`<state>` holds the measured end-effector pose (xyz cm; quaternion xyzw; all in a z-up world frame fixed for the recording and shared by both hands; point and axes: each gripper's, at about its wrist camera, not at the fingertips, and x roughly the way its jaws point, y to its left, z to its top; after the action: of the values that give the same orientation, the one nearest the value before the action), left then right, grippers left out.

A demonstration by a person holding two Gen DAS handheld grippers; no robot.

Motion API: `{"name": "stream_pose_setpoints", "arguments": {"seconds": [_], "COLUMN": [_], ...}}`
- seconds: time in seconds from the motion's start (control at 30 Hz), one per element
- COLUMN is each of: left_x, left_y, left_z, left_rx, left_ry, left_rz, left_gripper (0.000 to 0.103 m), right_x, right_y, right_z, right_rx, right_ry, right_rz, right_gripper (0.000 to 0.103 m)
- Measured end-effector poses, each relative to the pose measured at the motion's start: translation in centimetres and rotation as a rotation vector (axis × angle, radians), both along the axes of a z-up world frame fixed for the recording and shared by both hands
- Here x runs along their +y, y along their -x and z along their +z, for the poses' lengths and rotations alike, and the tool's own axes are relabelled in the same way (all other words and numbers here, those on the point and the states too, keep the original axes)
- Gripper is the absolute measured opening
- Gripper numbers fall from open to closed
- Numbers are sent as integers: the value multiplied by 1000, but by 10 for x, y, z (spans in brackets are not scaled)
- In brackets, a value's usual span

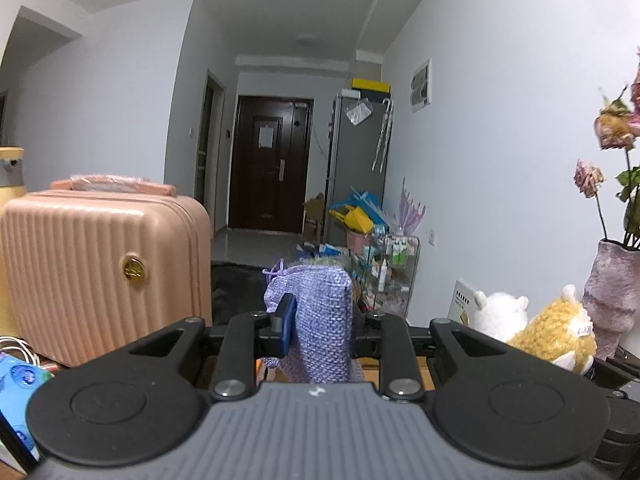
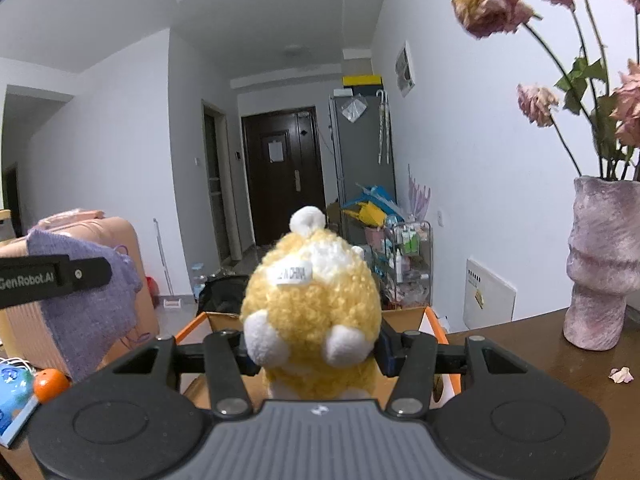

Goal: Organize soft objects
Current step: 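Carry the pouch and plush up toward the cardboard box with both tools, then open both tools to drop the pouch and plush into the box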

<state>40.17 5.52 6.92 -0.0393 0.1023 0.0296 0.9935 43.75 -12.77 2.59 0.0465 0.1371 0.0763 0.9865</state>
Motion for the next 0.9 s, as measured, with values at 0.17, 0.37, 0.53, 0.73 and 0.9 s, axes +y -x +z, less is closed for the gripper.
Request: {"name": "stream_pose_setpoints", "arguments": {"seconds": [0.17,0.37,0.53,0.73,0.9], "left_x": [0,-2,-7,-6,-3], "left_y": [-32,-72,-95,-91,-81], "left_z": [-7,-31,-51,-52,-48], "left_rx": [65,160,214,202,170], "left_ry": [2,-7,-16,-15,-5], "left_rz": [-13,-10,-6,-24,22], "left_gripper": [24,24,24,92,103], "right_x": [4,-1,-2,3,1], "right_y": [-26,-52,-63,-59,-54], "right_z": [-3,-15,-26,-28,-24], "right_rx": [74,155,194,196,176], "right_ry": [27,13,8,38,62], "right_rz": [-20,-37,-32,-28,-61], "right_gripper": [51,51,51,83,103]}}
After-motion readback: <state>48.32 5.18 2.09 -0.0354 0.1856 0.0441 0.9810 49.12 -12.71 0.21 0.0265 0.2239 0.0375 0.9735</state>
